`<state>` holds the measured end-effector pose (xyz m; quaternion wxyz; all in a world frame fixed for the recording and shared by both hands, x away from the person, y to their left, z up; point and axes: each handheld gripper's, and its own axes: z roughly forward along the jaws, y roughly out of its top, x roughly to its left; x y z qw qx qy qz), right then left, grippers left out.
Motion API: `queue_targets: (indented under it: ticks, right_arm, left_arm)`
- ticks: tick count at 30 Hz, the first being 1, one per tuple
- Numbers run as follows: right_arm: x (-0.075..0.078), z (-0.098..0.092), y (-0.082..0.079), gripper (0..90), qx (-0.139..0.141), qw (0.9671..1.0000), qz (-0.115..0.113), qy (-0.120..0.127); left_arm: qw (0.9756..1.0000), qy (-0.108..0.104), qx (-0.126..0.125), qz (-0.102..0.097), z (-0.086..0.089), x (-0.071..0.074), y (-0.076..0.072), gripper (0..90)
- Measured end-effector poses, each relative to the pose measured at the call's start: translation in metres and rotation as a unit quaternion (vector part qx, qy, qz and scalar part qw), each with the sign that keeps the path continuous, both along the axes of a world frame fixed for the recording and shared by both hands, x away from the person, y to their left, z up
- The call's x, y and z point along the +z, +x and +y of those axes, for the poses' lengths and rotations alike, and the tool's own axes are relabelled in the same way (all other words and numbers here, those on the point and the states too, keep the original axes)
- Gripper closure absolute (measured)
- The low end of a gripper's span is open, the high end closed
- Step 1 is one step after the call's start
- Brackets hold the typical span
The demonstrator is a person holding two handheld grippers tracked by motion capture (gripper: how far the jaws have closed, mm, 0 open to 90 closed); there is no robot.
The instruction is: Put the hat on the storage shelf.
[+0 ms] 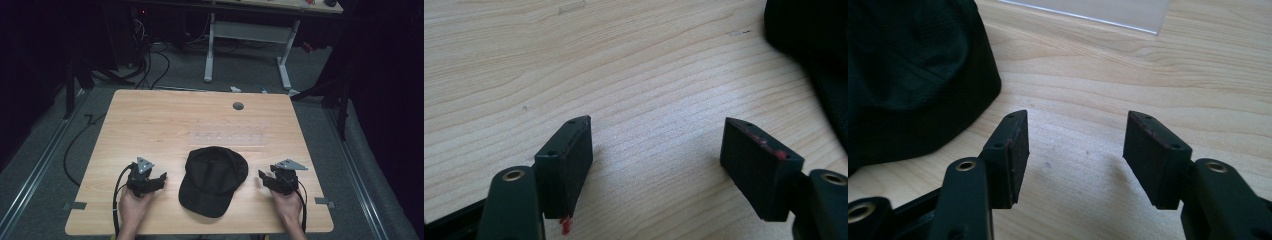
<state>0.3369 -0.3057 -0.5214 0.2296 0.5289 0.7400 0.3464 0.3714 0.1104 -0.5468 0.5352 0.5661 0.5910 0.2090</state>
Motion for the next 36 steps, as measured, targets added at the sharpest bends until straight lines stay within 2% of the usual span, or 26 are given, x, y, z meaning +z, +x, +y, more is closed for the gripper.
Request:
queue_targets:
  ticks: [8,18,34,36]
  right_arm:
    - [0.007,0.001,-0.01,46.6,0.007,0.9998,-0.004,0.016]
    - [0.019,0.009,-0.024,48.4,0.028,0.9988,-0.017,0.036]
    - [0.037,0.025,-0.032,49.1,0.068,0.9958,-0.042,0.044]
    - [0.04,0.029,-0.033,48.1,0.078,0.9946,-0.051,0.046]
  left_arm:
    - [1.0,0.0,0.0,0.0,0.0,0.0,0.0,29.2]
    - [1.0,0.0,0.0,0.0,0.0,0.0,0.0,29.2]
    - [1.0,0.0,0.0,0.0,0.0,0.0,0.0,29.1]
    - [1.0,-0.001,0.0,0.0,0.0,0.0,0.0,29.1]
